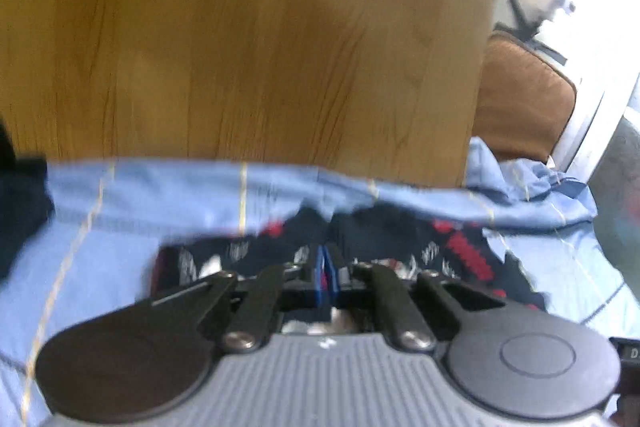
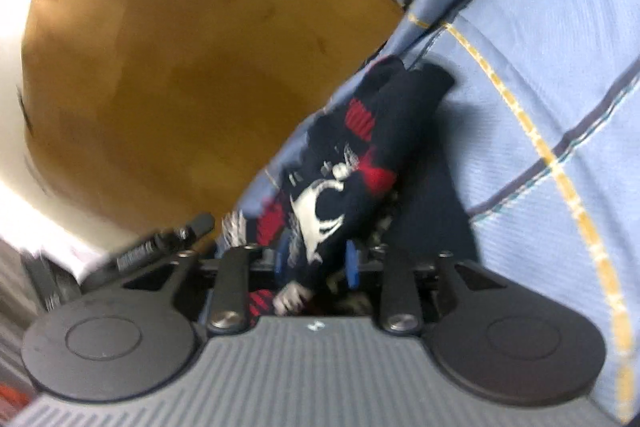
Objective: Fold small clothes
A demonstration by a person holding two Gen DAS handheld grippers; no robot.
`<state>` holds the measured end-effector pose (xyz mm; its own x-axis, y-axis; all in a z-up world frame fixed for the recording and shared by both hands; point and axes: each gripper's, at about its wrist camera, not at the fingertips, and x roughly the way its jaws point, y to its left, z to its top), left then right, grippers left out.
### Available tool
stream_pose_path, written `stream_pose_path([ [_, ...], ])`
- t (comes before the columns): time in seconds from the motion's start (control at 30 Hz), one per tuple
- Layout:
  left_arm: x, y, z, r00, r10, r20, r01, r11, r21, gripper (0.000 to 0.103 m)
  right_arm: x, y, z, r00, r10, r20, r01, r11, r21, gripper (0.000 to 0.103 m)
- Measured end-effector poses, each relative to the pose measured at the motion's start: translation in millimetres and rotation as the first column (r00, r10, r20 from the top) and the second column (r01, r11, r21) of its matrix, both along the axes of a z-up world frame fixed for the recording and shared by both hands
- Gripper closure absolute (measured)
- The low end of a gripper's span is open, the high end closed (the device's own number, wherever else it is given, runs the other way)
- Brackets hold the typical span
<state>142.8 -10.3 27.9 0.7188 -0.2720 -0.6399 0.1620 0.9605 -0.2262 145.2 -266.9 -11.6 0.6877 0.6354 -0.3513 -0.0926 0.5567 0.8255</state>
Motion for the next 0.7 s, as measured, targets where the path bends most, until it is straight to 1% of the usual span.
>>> stream_pose_path([
  [0.03,-3,4,-2,1.0,-0.017,-0.017,0.017,0.999,-0.029,0.081,-6,-3,7,1.0,-0.004,0.031,0.006,0.999,-0.046,0.065],
  [0.07,-6,6,-4,0.999,-0.036,-0.025,0.034,0.998,-0.051,0.058,-10,-8,13,0.998,-0.022,0.06,0.027,0.997,-0.078,0.061],
  [0.1,-8,5,-5,0.998,-0.052,-0.029,0.05,0.997,-0.061,0.039,-14,-14,19,0.995,-0.05,0.09,0.059,0.993,-0.101,0.053],
  [0.13,-9,0,-5,0.998,-0.065,-0.024,0.064,0.997,-0.051,0.037,-15,-20,24,0.991,-0.079,0.11,0.092,0.989,-0.116,0.047],
  [0.17,-10,-7,-5,0.997,-0.075,-0.021,0.074,0.997,-0.03,0.04,-14,-26,28,0.988,-0.102,0.113,0.116,0.985,-0.125,0.047],
  [0.2,-8,-14,-7,0.996,-0.083,-0.023,0.083,0.997,-0.005,0.043,-10,-30,29,0.988,-0.118,0.098,0.13,0.983,-0.128,0.047],
  [0.23,-7,-23,-8,0.995,-0.093,-0.026,0.094,0.995,0.025,0.057,-5,-34,28,0.989,-0.13,0.07,0.138,0.983,-0.119,0.047],
  [0.27,-5,-33,-9,0.993,-0.11,-0.034,0.111,0.992,0.054,0.082,0,-36,25,0.991,-0.131,0.04,0.135,0.984,-0.114,0.047],
  [0.3,-3,-42,-12,0.991,-0.124,-0.046,0.127,0.987,0.093,0.089,8,-35,21,0.991,-0.135,0.0,0.134,0.983,-0.123,0.05],
  [0.33,-2,-51,-14,0.991,-0.125,-0.044,0.13,0.981,0.142,0.09,14,-34,16,0.989,-0.145,-0.033,0.139,0.981,-0.137,0.07],
  [0.37,-4,-56,-12,0.991,-0.13,-0.023,0.132,0.975,0.179,0.091,19,-32,12,0.988,-0.144,-0.057,0.134,0.98,-0.146,0.086],
  [0.4,-7,-55,-9,0.99,-0.14,0.002,0.138,0.972,0.189,0.091,22,-27,10,0.989,-0.133,-0.066,0.12,0.979,-0.165,0.089],
  [0.43,-9,-51,-3,0.989,-0.144,0.024,0.138,0.975,0.173,0.091,21,-23,13,0.989,-0.141,-0.048,0.129,0.972,-0.196,0.089],
  [0.5,-14,-33,9,0.989,-0.132,0.07,0.123,0.986,0.114,0.09,11,-14,26,0.989,-0.147,0.031,0.15,0.959,-0.24,0.089],
  [0.53,-15,-21,13,0.99,-0.113,0.084,0.108,0.992,0.071,0.09,6,-9,35,0.986,-0.143,0.088,0.161,0.955,-0.249,0.089],
  [0.57,-12,-14,15,0.992,-0.093,0.083,0.09,0.995,0.042,0.089,1,-3,44,0.98,-0.135,0.144,0.169,0.953,-0.252,0.089],
  [0.63,-7,3,8,0.998,-0.041,0.056,0.041,0.999,-0.002,0.089,-6,5,52,0.97,-0.115,0.213,0.166,0.956,-0.242,0.088],
  [0.67,-4,9,3,0.999,-0.014,0.032,0.014,1.0,-0.004,0.086,-7,9,51,0.97,-0.095,0.222,0.146,0.963,-0.226,0.086],
  [0.7,1,14,-7,1.0,0.024,0.002,-0.024,1.0,0.008,0.086,-4,13,47,0.976,-0.065,0.209,0.111,0.969,-0.219,0.084],
])
